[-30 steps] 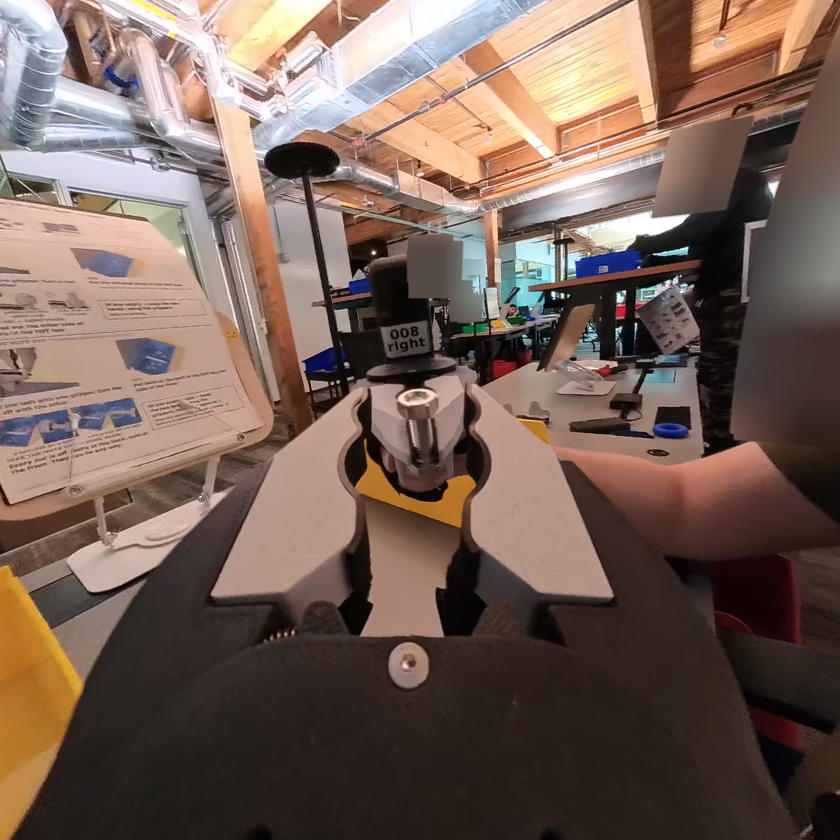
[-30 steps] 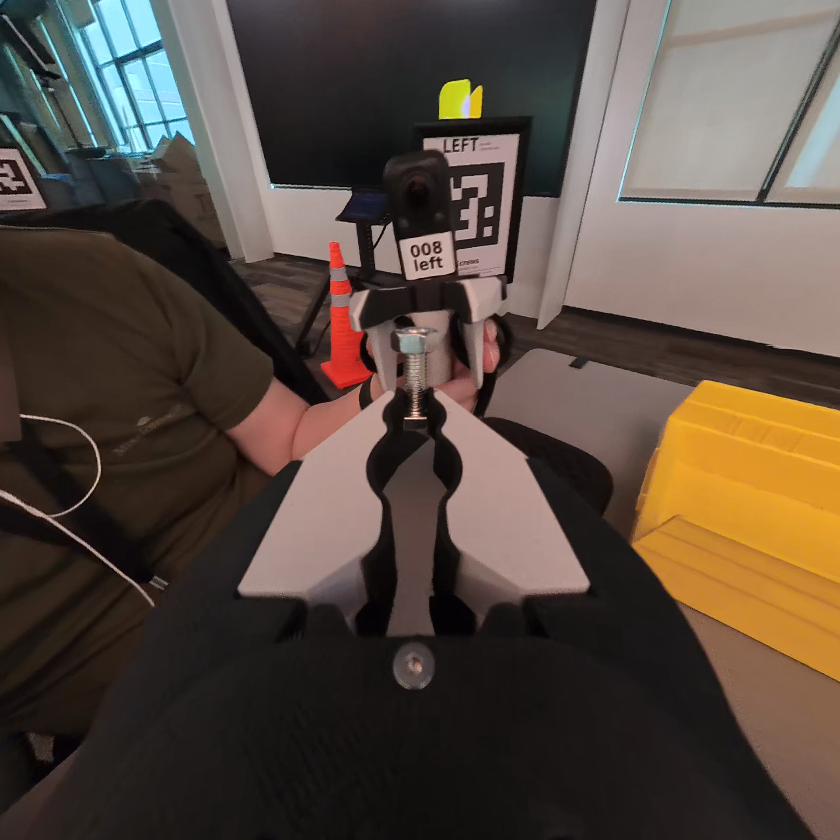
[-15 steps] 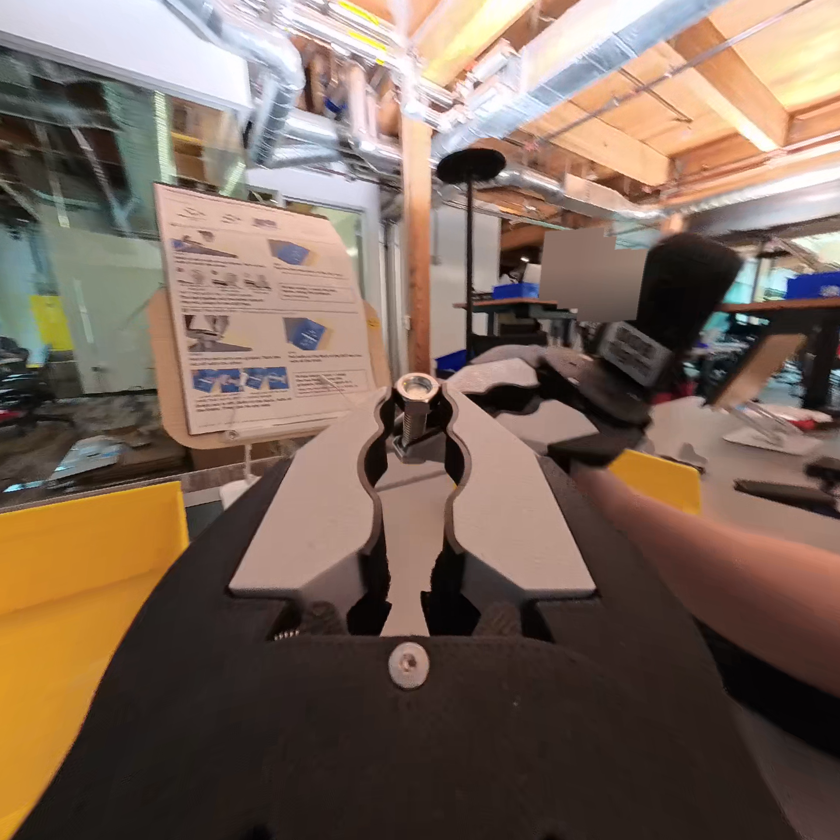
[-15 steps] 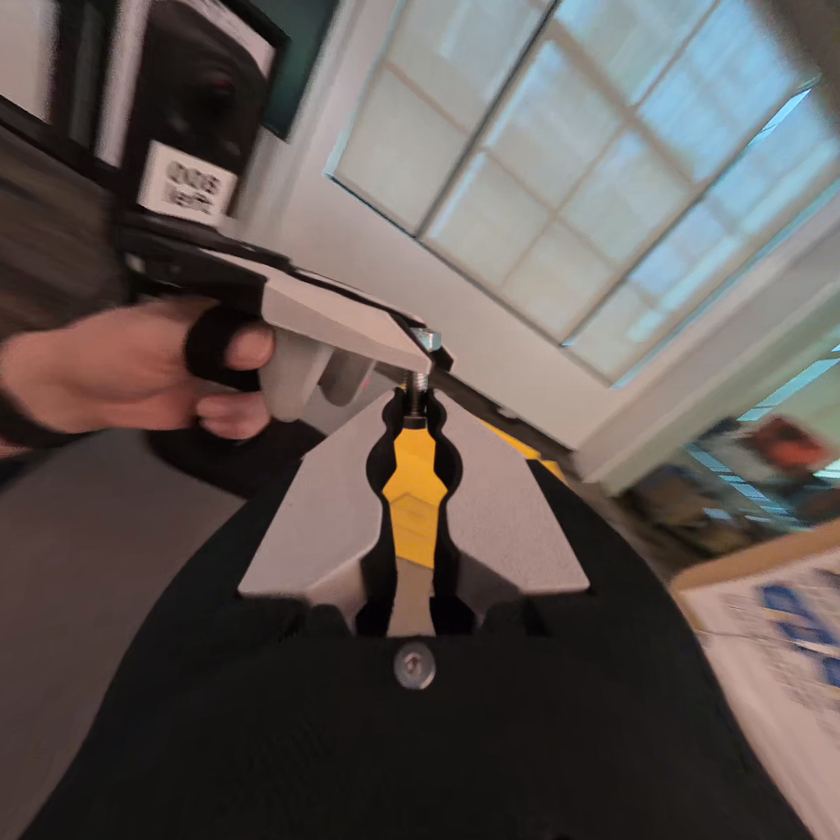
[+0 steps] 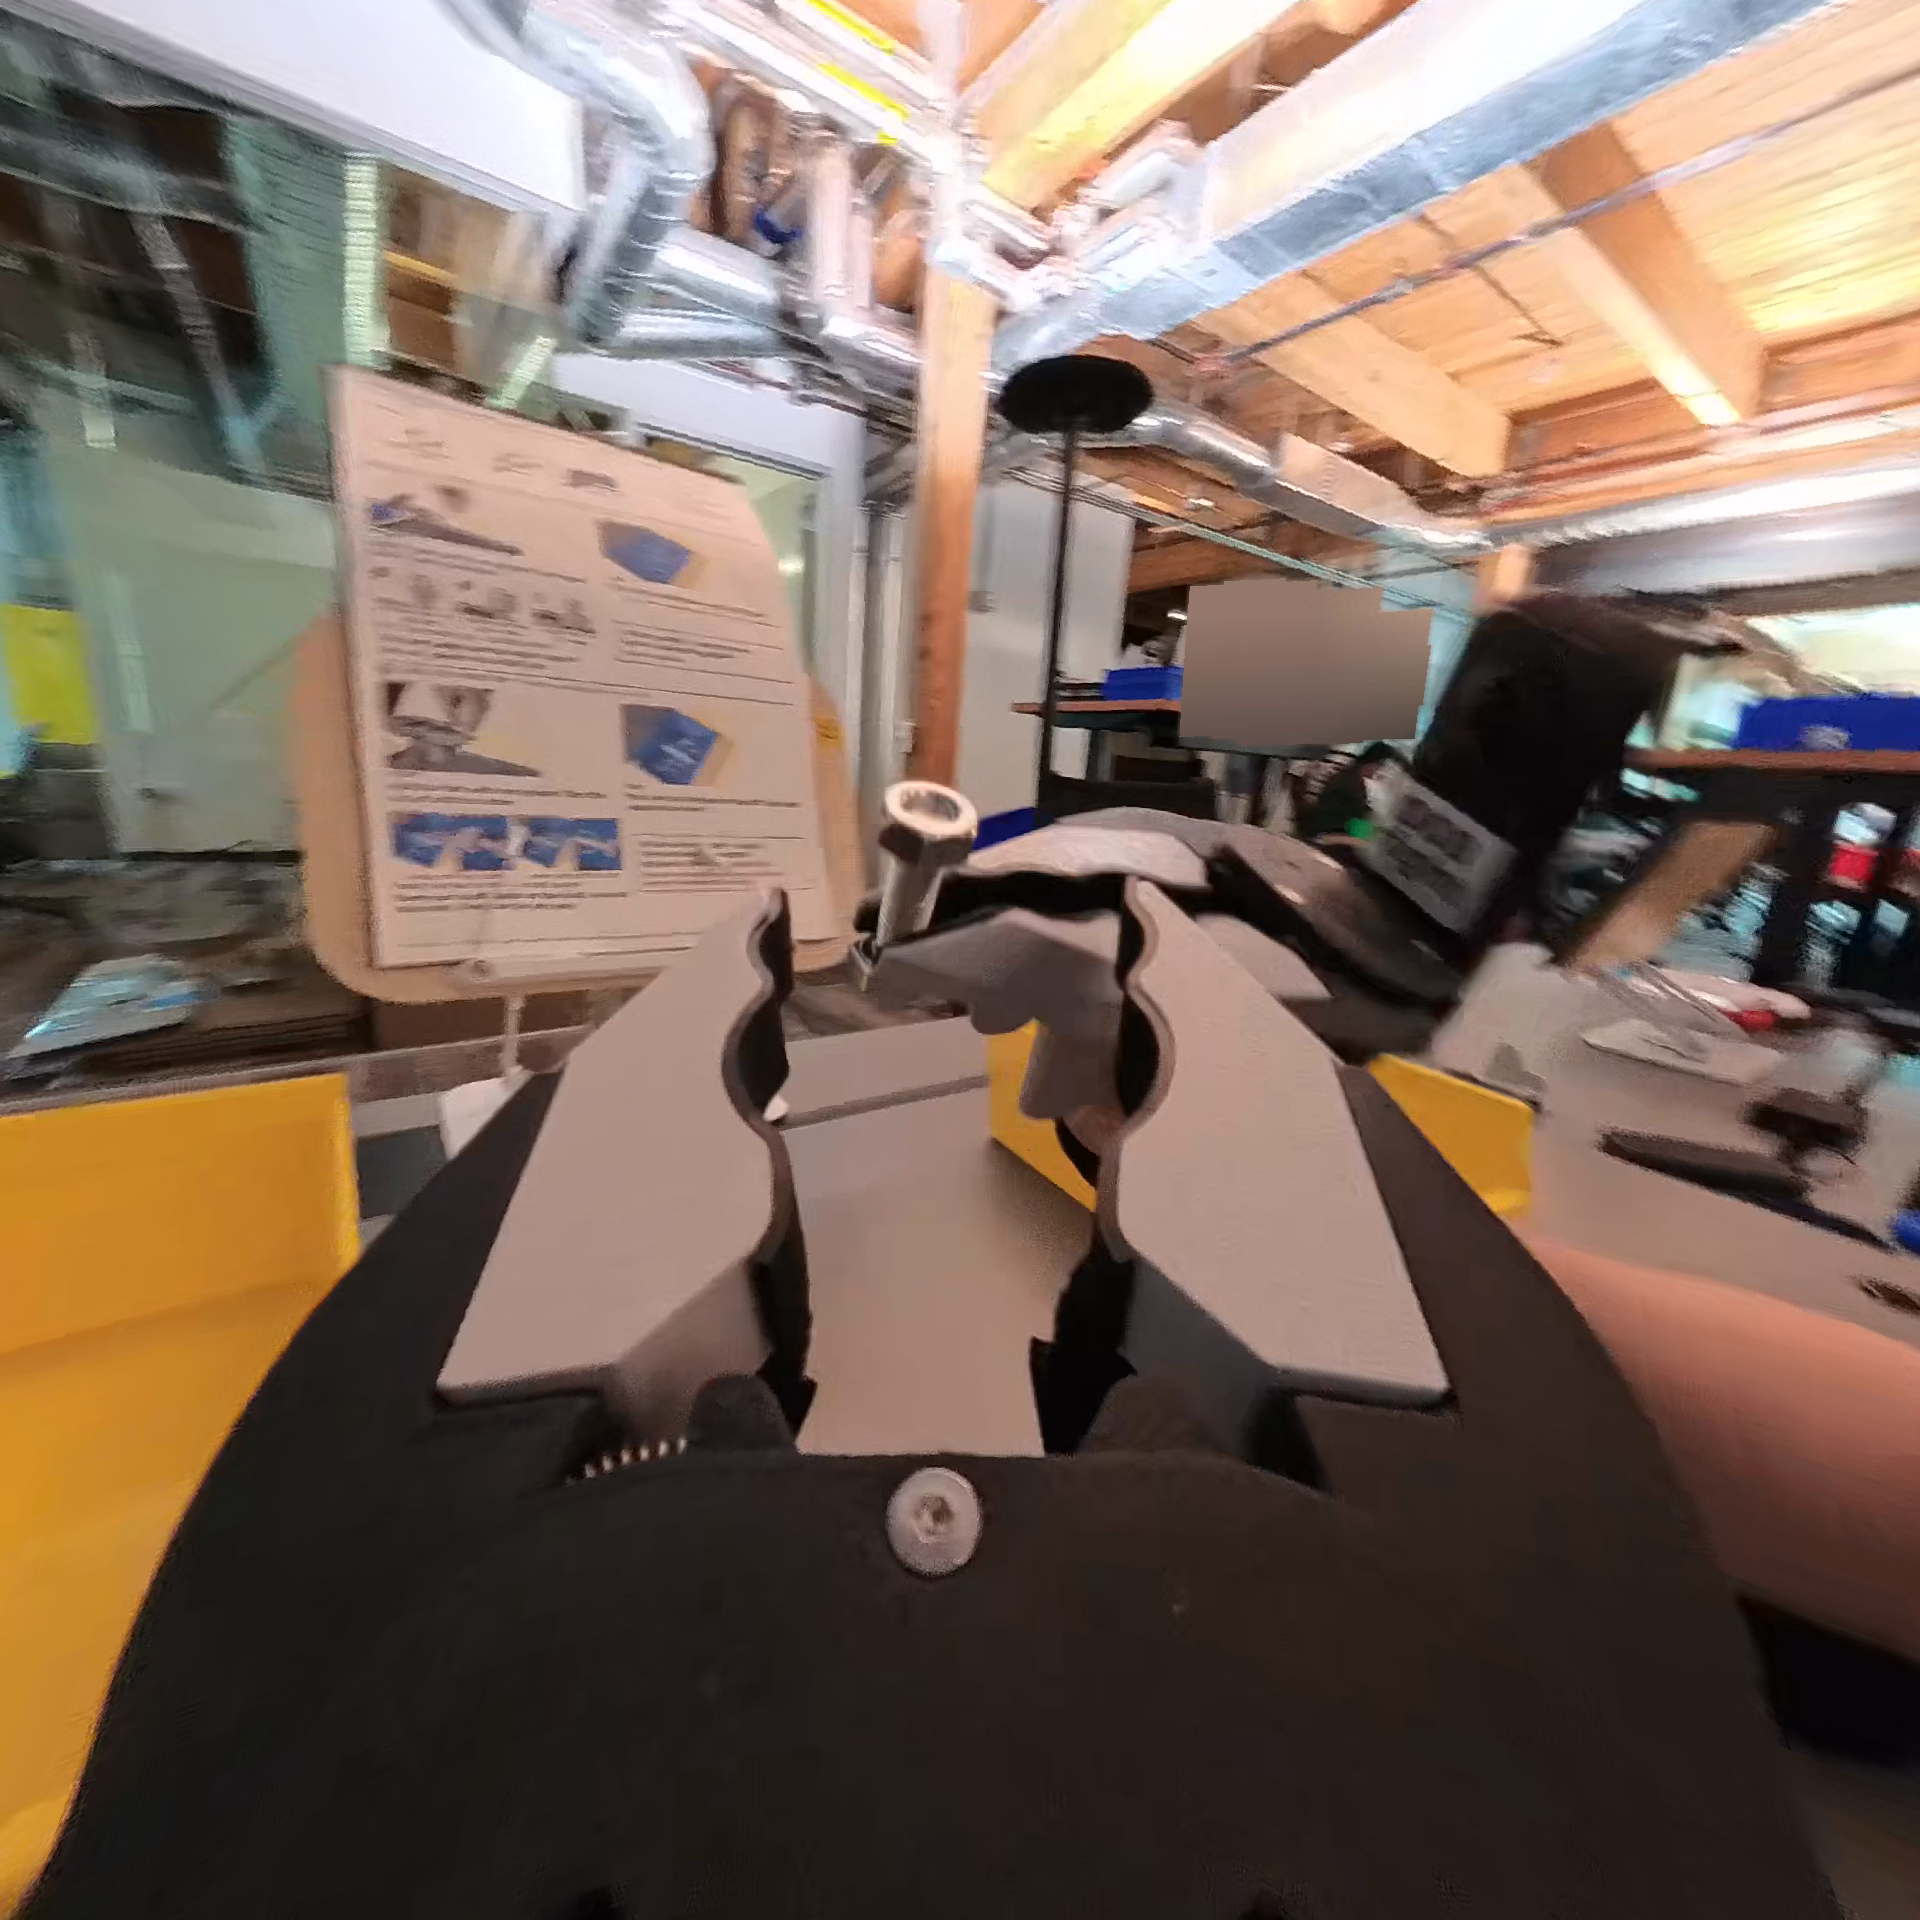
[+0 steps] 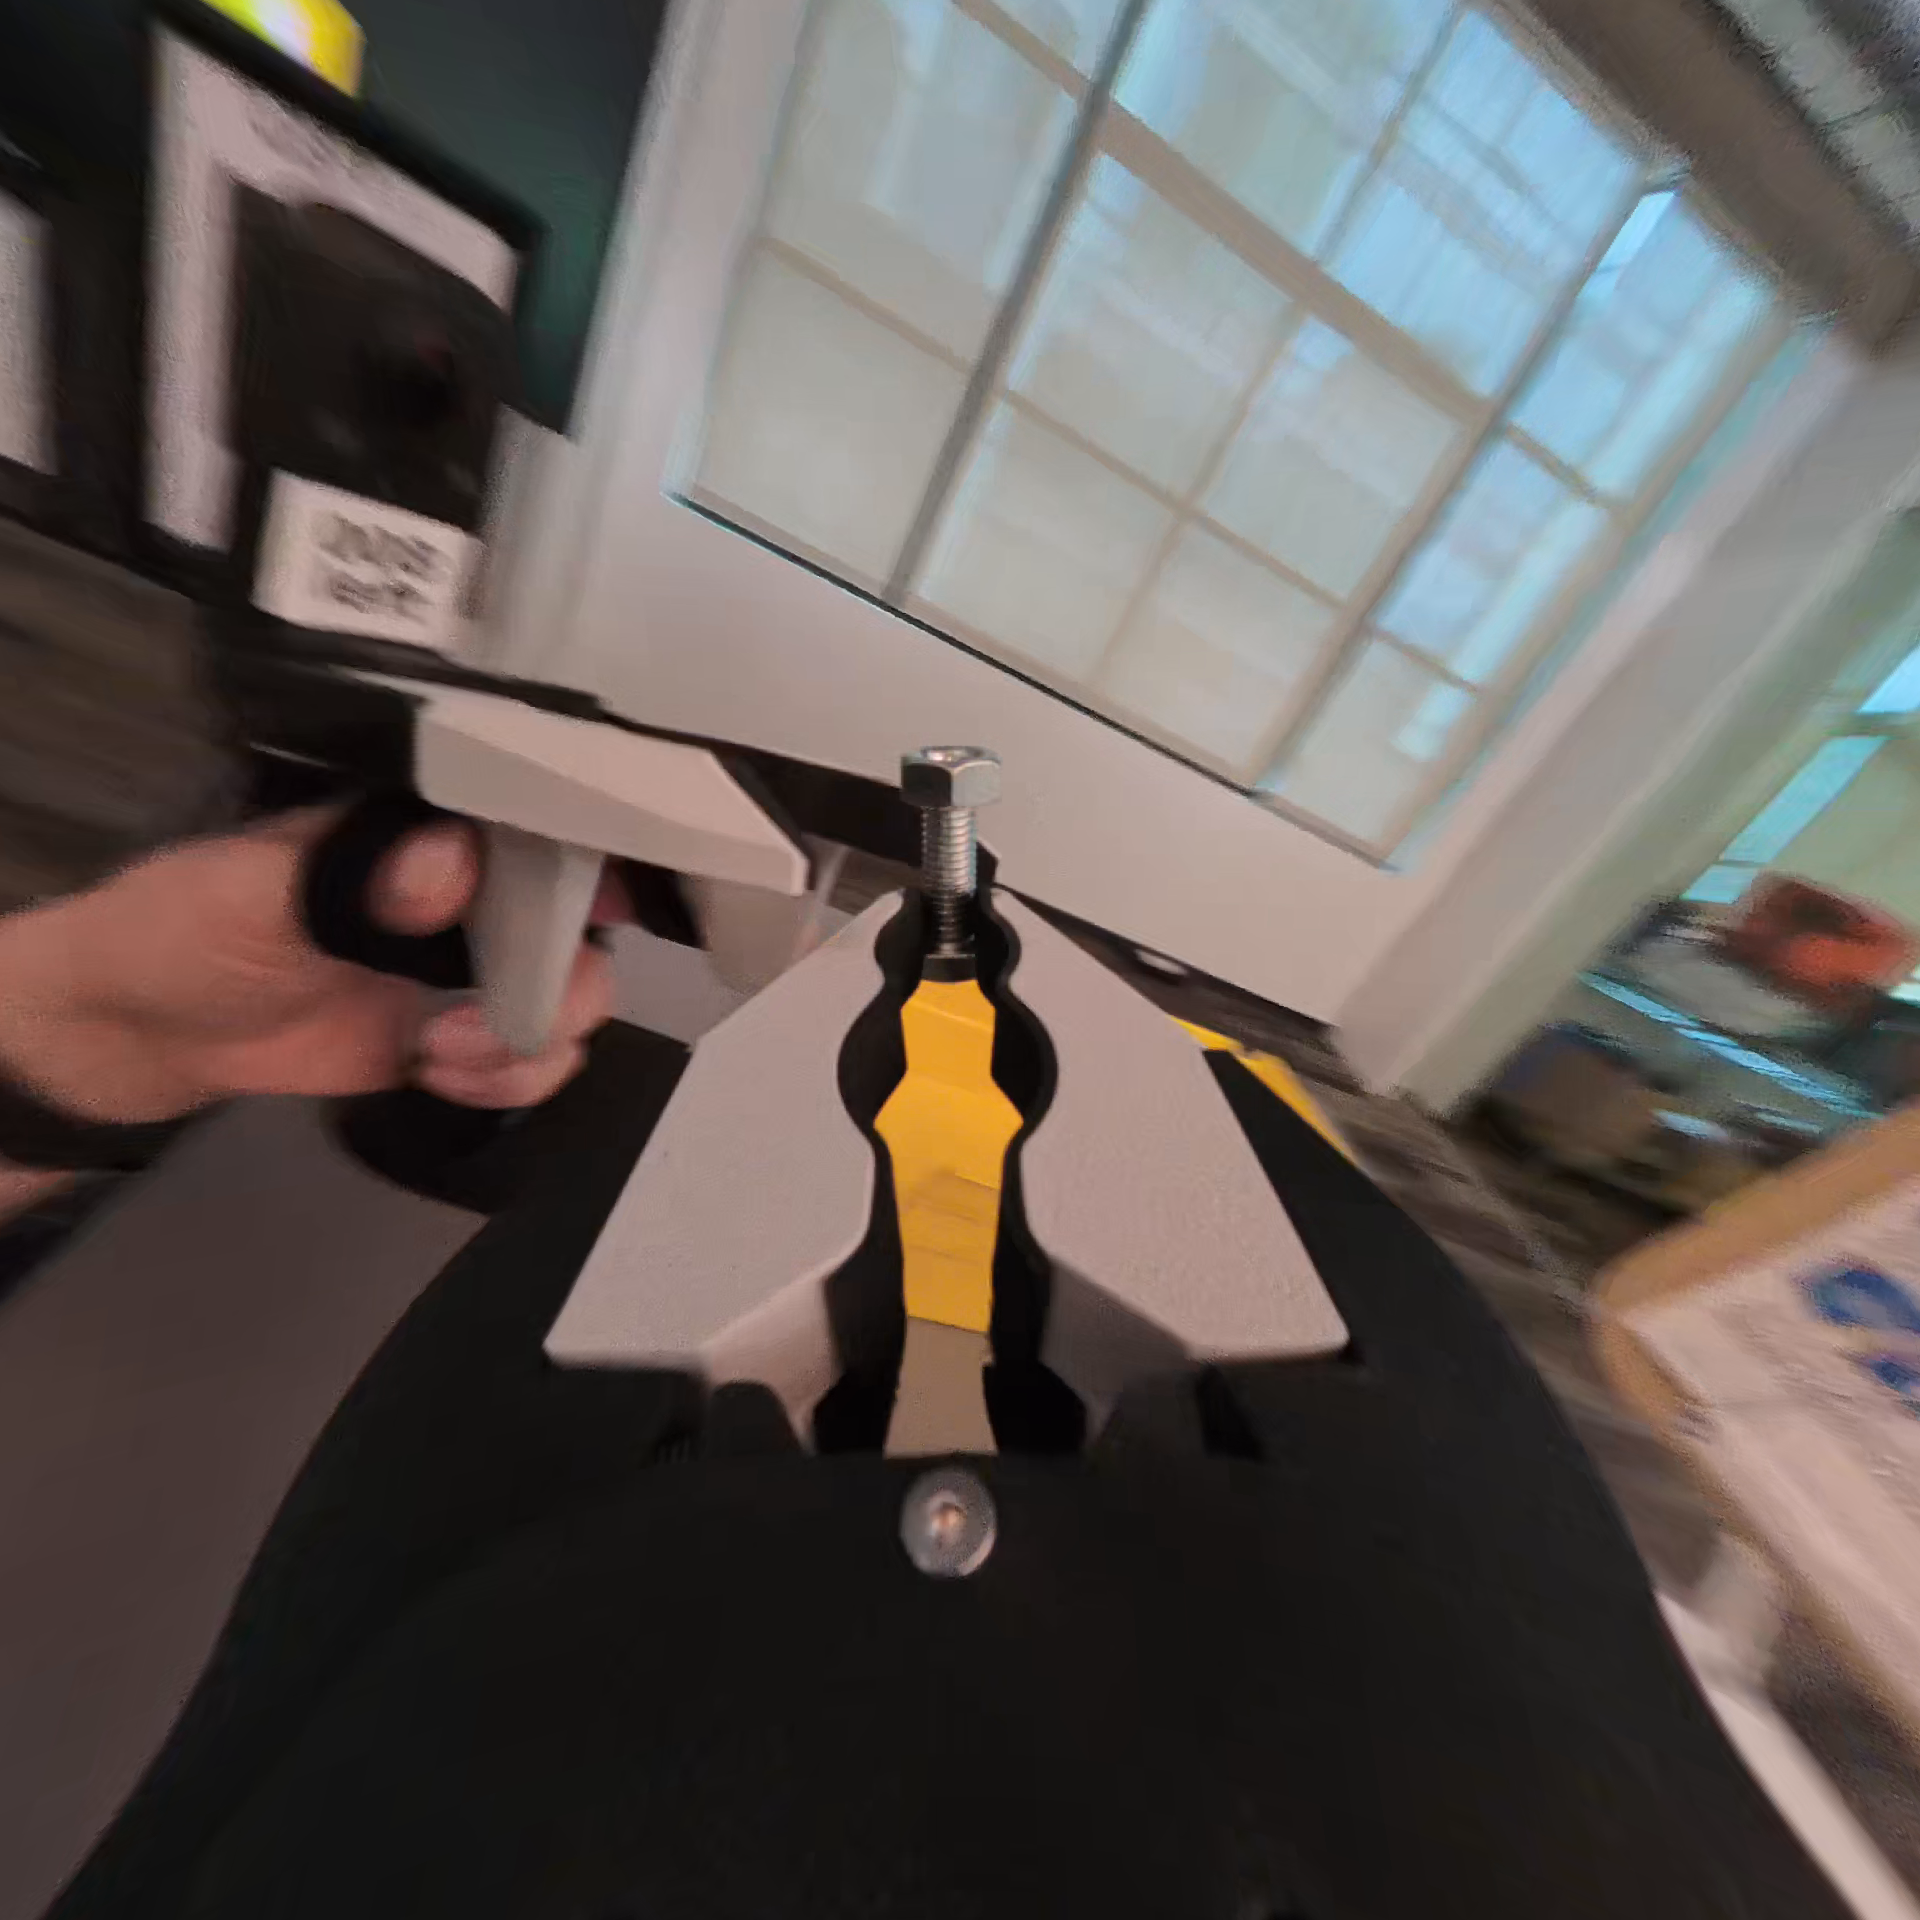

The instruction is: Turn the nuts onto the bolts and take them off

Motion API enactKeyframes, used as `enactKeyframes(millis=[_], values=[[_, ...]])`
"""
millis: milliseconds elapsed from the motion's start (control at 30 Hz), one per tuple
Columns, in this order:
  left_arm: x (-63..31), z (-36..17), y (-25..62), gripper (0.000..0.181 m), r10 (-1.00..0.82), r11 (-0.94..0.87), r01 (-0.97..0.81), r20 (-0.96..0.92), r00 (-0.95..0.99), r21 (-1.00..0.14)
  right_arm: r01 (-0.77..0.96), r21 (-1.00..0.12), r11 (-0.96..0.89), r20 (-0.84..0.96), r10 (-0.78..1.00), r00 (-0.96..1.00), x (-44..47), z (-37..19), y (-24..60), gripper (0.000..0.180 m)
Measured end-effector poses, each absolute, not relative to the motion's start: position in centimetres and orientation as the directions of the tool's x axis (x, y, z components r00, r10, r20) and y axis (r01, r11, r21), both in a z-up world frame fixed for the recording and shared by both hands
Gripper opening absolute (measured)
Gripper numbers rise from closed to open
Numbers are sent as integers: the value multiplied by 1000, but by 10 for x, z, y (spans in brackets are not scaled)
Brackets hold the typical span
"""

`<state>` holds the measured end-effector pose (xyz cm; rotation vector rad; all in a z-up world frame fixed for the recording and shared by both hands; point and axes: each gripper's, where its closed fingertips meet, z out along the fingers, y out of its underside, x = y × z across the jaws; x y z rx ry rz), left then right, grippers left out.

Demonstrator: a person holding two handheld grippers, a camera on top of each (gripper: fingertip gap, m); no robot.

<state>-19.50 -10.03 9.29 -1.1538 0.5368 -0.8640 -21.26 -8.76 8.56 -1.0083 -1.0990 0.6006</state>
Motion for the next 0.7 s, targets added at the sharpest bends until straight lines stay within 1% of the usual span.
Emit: enactKeyframes(millis=[33,67,133,167,267,333,433,533,600,700], values=[[-194,93,-108,54,-851,161,295,20,525,-942,22,-922,385,379,893,244,-215,84,-100,7],[-193,94,-116,52,-882,166,292,-10,471,-942,5,-954,300,299,949,95,-217,80,-114,8],[-195,96,-133,51,-925,174,294,-54,377,-940,-3,-987,160,159,983,-95,-212,78,-131,7],[-195,97,-141,51,-940,178,291,-74,334,-940,-16,-992,123,124,977,-173,-208,78,-140,7],[-192,95,-162,48,-962,204,273,-140,235,-940,-22,-999,50,54,948,-314,-199,78,-155,7],[-190,94,-168,47,-965,215,269,-161,209,-939,6,-999,33,28,918,-395,-195,73,-167,8],[-185,94,-179,42,-979,192,294,-161,127,-936,58,-997,50,18,892,-453,-195,64,-178,8],[-179,91,-195,31,-985,168,299,-170,21,-939,74,-996,51,8,869,-495,-194,61,-187,8],[-175,88,-192,19,-983,183,269,-180,37,-946,85,-995,57,7,867,-497,-195,59,-188,8],[-172,86,-184,18,-973,226,231,-205,109,-946,88,-992,90,44,902,-430,-199,59,-178,7]])
